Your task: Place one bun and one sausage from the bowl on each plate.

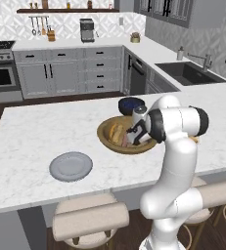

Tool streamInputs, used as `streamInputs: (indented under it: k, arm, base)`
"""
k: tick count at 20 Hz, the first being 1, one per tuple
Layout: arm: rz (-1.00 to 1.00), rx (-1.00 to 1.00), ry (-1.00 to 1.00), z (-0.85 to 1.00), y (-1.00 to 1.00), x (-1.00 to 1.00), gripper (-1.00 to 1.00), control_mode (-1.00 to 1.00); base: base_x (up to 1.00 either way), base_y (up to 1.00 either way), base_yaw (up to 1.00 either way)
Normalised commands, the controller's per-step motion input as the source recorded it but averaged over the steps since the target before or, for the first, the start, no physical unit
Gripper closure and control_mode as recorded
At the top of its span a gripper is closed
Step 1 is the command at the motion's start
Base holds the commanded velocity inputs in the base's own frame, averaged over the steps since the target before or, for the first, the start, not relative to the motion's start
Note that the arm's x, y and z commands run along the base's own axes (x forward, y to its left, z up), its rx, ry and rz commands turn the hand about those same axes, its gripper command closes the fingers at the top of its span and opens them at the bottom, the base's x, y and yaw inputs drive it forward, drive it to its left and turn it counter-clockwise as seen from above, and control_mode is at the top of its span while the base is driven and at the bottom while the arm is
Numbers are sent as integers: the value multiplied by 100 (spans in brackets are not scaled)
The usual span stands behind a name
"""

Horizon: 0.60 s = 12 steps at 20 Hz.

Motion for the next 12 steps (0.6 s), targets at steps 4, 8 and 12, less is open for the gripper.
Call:
streamInputs:
  k: [4,8,12]
  arm:
    - [0,0,3,-36,0,0,100,-100]
    - [0,0,0,-7,0,0,100,-100]
    - [-1,0,0,4,-3,0,100,-100]
  base:
    - [0,0,0]
    - [0,0,0]
    - [0,0,0]
